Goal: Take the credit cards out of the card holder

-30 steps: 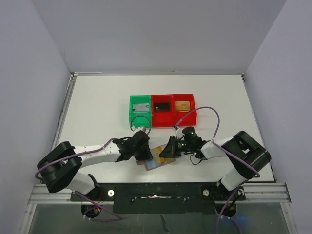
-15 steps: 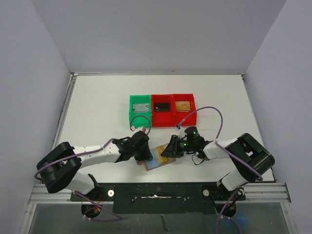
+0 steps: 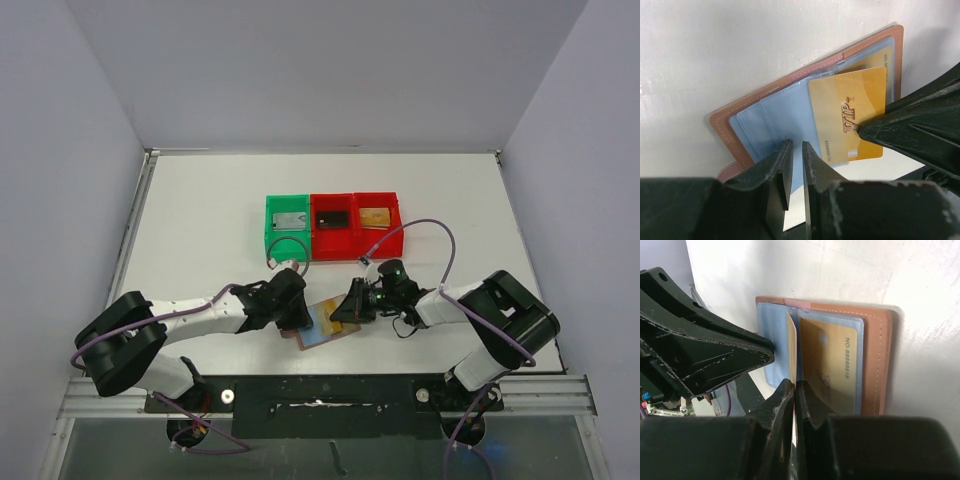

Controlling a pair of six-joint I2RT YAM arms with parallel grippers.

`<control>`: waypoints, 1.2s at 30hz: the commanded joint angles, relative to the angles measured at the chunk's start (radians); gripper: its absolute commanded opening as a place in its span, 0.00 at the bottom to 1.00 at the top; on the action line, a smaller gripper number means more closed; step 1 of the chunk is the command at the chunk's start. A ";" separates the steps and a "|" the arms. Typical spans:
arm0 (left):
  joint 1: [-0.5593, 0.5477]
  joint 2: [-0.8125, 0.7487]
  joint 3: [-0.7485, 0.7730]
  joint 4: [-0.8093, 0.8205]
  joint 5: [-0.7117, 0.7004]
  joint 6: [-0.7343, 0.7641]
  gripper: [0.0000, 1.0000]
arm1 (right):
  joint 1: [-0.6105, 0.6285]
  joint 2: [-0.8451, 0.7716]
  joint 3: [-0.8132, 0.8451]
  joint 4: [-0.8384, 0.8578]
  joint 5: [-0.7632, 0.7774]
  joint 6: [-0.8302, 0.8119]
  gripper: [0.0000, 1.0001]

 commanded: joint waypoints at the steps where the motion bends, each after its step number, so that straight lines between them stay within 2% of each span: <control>1: 0.000 -0.019 -0.013 -0.087 -0.042 0.026 0.14 | -0.011 -0.044 0.019 0.024 0.033 -0.011 0.02; 16: 0.001 -0.122 0.019 -0.126 -0.070 0.041 0.14 | -0.045 -0.275 0.030 -0.205 0.111 -0.065 0.00; 23: 0.000 -0.150 0.072 -0.033 -0.026 0.056 0.23 | -0.047 -0.392 0.064 -0.402 0.268 -0.096 0.00; 27: -0.001 -0.115 0.120 0.047 0.041 0.080 0.30 | -0.048 -0.469 0.062 -0.455 0.329 -0.097 0.00; 32: -0.004 -0.001 0.159 0.150 0.139 0.099 0.31 | -0.054 -0.552 0.057 -0.505 0.403 -0.095 0.00; 36: -0.016 0.089 0.189 0.129 0.168 0.102 0.31 | -0.061 -0.605 0.053 -0.544 0.456 -0.087 0.00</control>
